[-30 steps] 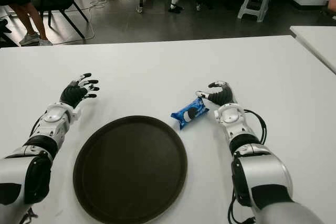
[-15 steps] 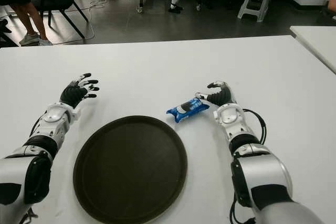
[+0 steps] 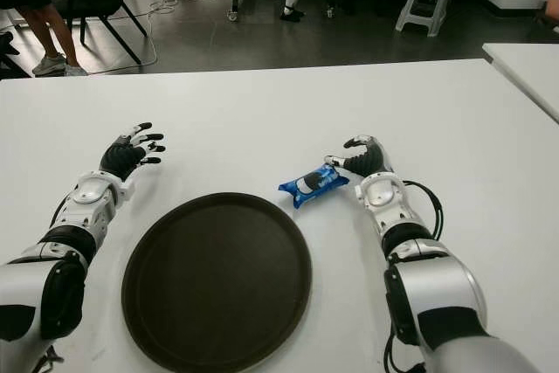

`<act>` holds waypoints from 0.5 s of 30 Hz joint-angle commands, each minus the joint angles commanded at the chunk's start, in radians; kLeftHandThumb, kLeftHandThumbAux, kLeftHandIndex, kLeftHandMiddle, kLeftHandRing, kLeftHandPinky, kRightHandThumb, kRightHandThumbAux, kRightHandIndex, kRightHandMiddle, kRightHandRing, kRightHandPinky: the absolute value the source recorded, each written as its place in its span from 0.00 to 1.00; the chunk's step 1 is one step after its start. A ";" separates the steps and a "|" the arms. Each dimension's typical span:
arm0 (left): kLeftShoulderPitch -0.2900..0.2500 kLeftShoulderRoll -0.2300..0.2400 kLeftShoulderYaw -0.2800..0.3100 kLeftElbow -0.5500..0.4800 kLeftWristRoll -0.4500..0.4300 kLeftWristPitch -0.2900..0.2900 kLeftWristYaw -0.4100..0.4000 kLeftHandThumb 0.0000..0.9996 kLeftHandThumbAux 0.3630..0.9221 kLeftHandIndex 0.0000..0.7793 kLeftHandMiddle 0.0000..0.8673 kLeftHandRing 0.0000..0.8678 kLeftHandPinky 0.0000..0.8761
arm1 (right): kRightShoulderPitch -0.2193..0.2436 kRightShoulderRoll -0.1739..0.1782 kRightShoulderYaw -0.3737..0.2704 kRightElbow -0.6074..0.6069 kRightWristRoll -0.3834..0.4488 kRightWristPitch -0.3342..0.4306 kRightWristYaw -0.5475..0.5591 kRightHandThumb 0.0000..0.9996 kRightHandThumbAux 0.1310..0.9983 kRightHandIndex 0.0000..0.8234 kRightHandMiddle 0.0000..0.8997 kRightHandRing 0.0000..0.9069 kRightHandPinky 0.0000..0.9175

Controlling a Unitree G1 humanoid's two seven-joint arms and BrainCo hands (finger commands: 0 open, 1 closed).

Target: Pick up the Oreo

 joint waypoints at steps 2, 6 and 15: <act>0.000 -0.001 -0.001 0.000 0.001 0.000 0.000 0.00 0.58 0.17 0.29 0.34 0.40 | 0.001 0.000 0.000 0.000 0.000 -0.003 0.001 0.11 0.73 0.48 0.57 0.58 0.59; 0.002 -0.001 -0.003 0.000 0.004 -0.004 0.000 0.00 0.54 0.16 0.28 0.33 0.40 | 0.002 -0.002 0.006 0.000 -0.006 -0.008 -0.003 0.13 0.74 0.50 0.57 0.58 0.59; 0.002 -0.005 0.003 0.000 -0.003 -0.004 -0.006 0.00 0.52 0.16 0.28 0.33 0.41 | 0.003 -0.005 0.022 0.002 -0.018 -0.005 -0.012 0.13 0.73 0.48 0.56 0.57 0.57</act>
